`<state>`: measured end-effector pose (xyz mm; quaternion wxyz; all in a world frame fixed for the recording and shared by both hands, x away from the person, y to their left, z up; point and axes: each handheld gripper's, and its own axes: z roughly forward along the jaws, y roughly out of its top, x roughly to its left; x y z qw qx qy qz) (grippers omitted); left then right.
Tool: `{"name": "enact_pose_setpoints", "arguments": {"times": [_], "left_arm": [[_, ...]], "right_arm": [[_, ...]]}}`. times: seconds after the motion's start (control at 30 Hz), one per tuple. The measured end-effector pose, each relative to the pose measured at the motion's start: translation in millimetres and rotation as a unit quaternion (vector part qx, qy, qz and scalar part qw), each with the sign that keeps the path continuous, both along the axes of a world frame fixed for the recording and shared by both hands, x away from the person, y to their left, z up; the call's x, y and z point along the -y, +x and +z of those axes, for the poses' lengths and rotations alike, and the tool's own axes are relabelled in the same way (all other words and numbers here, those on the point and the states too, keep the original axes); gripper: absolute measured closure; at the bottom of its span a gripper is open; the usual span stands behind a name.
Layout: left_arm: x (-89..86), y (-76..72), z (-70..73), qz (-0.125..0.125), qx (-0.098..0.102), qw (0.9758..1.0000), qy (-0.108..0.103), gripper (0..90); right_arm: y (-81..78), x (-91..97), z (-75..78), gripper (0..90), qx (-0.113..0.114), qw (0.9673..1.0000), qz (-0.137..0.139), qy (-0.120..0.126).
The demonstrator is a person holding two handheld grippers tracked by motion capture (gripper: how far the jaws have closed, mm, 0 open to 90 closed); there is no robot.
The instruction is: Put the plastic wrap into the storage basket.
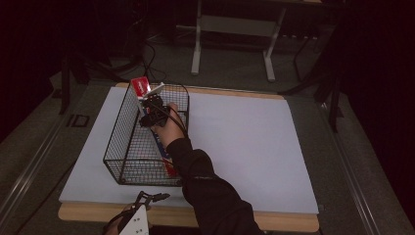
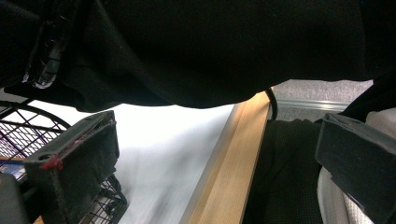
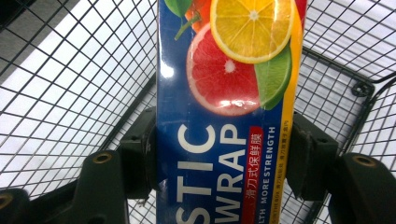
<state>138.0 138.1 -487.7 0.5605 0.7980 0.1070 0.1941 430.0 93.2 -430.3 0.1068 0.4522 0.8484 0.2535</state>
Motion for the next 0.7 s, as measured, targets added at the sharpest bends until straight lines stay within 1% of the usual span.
{"name": "enact_pose_setpoints", "arguments": {"times": [0.03, 0.07, 0.1, 0.13, 0.17, 0.2, 0.23, 0.27, 0.33, 0.37, 0.4, 0.43, 0.47, 0.5, 0.57, 0.6, 0.63, 0.67, 0.7], "left_arm": [[0.0, -0.1, 0.0, 0.0, 0.0, 1.0, 0.0, 0.1], [-0.1, -0.1, 0.0, 0.0, 0.0, 1.0, 0.0, 0.1], [-0.1, 0.0, -0.1, 0.0, -0.001, 1.0, 0.0, 0.1], [0.0, 0.2, -0.4, 0.001, -0.001, 1.0, 0.001, 0.1], [0.0, 0.2, -0.4, 0.001, -0.001, 1.0, 0.001, 0.1], [0.0, 0.2, -0.4, 0.001, -0.001, 1.0, 0.002, 0.1], [-0.1, 0.1, -0.4, 0.001, 0.0, 1.0, 0.002, 0.1], [-0.1, 0.0, -0.3, 0.002, 0.0, 1.0, 0.001, 0.1], [-0.1, 0.1, -0.3, 0.002, 0.0, 1.0, 0.002, 0.1], [0.0, 0.1, -0.4, 0.002, 0.0, 1.0, 0.002, 0.1], [0.0, 0.2, -0.5, 0.002, 0.0, 1.0, 0.003, 0.1], [0.2, 0.3, -0.6, 0.002, -0.001, 1.0, 0.003, 0.1], [0.3, 0.3, -0.6, 0.002, 0.0, 1.0, 0.004, 0.1], [0.4, 0.3, -0.7, 0.002, -0.001, 1.0, 0.004, 0.1], [0.6, 0.4, -0.8, 0.003, 0.0, 1.0, 0.005, 0.1], [0.6, 0.4, -0.8, 0.003, 0.0, 1.0, 0.004, 0.1], [0.6, 0.5, -0.7, 0.004, 0.001, 1.0, 0.004, 0.1], [0.6, 0.5, -0.5, 0.004, 0.001, 1.0, 0.003, 0.1], [0.7, 0.4, -0.5, 0.004, 0.001, 1.0, 0.002, 0.1]], "right_arm": [[0.5, 1.4, 0.0, 35.5, -0.006, 1.0, 0.002, 0.004], [0.5, 1.4, 0.0, 35.5, -0.006, 1.0, 0.002, 0.004], [0.2, 4.4, 3.4, 31.1, -0.007, 0.9998, 0.003, 0.017], [-0.7, 6.0, 6.4, 30.2, 0.0, 0.9997, 0.004, 0.023], [-0.7, 6.0, 6.4, 30.2, 0.0, 0.9997, 0.004, 0.023], [-1.7, 7.7, 9.4, 30.4, 0.004, 0.9995, 0.006, 0.029], [-2.5, 9.2, 11.9, 31.1, 0.001, 0.9993, 0.009, 0.035], [-4.4, 12.5, 15.0, 30.5, 0.002, 0.9993, 0.019, 0.033], [-5.4, 15.4, 16.0, 29.5, 0.003, 0.9991, 0.024, 0.034], [-6.9, 22.2, 17.5, 23.4, 0.0, 0.9984, 0.037, 0.044], [-6.9, 22.2, 17.5, 23.4, 0.0, 0.9984, 0.037, 0.044], [-8.5, 30.0, 18.7, 17.8, -0.007, 0.9965, 0.061, 0.057], [-8.5, 30.0, 18.7, 17.8, -0.007, 0.9965, 0.061, 0.057], [-9.7, 34.1, 19.7, 17.8, -0.004, 0.9958, 0.066, 0.063], [-12.7, 42.0, 21.9, 17.6, 0.012, 0.9954, 0.071, 0.063], [-13.6, 46.0, 22.4, 14.8, 0.014, 0.9947, 0.079, 0.064], [-15.5, 54.8, 23.9, 13.6, 0.021, 0.9937, 0.086, 0.069], [-15.5, 54.8, 23.9, 13.6, 0.021, 0.9937, 0.086, 0.069], [-18.1, 64.0, 25.9, 13.6, 0.03, 0.9938, 0.085, 0.066]]}}
